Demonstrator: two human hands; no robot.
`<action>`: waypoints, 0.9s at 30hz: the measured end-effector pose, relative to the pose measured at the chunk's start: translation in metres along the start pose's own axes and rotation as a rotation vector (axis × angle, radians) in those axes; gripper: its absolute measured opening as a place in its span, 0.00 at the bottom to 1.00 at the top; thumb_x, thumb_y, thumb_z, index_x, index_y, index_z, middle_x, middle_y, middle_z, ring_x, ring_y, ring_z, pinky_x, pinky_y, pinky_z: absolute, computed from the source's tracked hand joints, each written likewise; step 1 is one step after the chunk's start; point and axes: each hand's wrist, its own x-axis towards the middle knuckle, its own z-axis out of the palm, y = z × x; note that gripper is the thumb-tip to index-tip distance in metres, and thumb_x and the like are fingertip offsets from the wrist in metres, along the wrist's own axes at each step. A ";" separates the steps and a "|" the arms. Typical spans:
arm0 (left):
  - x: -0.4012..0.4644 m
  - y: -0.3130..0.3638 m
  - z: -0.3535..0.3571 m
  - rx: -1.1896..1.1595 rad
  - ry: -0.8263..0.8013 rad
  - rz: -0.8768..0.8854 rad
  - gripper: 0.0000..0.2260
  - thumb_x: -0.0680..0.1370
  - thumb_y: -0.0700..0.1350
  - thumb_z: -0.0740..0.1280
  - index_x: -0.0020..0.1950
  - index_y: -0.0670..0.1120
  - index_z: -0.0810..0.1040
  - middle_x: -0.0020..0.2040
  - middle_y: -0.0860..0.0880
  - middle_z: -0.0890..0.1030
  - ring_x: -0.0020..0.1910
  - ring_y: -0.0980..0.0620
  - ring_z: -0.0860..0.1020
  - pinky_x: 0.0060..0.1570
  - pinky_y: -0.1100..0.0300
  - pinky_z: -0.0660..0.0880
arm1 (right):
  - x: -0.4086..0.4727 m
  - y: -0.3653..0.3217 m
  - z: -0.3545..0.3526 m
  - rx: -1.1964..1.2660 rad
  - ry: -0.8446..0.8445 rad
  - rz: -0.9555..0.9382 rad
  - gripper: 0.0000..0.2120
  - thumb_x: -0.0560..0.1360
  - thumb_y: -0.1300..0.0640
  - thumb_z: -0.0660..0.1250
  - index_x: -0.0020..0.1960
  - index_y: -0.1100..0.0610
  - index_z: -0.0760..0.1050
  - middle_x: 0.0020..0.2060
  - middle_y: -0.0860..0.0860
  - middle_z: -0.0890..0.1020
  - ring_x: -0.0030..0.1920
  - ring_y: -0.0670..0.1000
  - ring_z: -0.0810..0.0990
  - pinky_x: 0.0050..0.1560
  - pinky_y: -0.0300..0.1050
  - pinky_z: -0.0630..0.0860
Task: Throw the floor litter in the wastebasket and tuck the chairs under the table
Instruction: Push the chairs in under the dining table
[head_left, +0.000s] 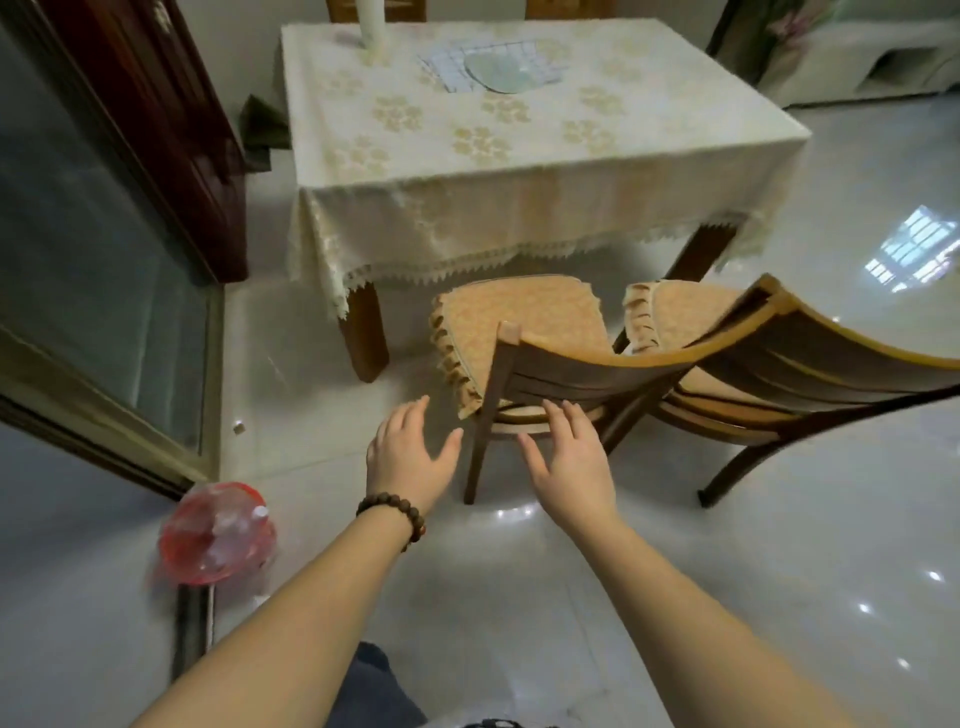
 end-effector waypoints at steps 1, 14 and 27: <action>-0.010 0.020 0.012 -0.006 -0.002 0.005 0.28 0.76 0.60 0.60 0.72 0.49 0.64 0.70 0.48 0.69 0.69 0.48 0.64 0.66 0.49 0.63 | -0.005 0.024 -0.017 -0.011 0.008 0.003 0.28 0.78 0.43 0.60 0.74 0.55 0.62 0.74 0.56 0.64 0.74 0.54 0.58 0.73 0.49 0.57; -0.010 0.171 0.062 -0.085 0.195 0.230 0.19 0.76 0.51 0.66 0.64 0.45 0.72 0.61 0.47 0.75 0.62 0.48 0.69 0.62 0.48 0.69 | 0.052 0.157 -0.151 0.018 0.089 0.017 0.28 0.77 0.44 0.62 0.74 0.51 0.60 0.75 0.54 0.59 0.75 0.54 0.57 0.73 0.57 0.60; 0.116 0.163 0.078 0.903 -0.256 0.525 0.34 0.68 0.67 0.64 0.69 0.53 0.65 0.71 0.47 0.66 0.72 0.44 0.58 0.71 0.42 0.49 | 0.193 0.181 -0.168 -0.580 -0.252 -0.427 0.45 0.70 0.42 0.71 0.77 0.48 0.50 0.77 0.56 0.52 0.77 0.57 0.46 0.74 0.54 0.41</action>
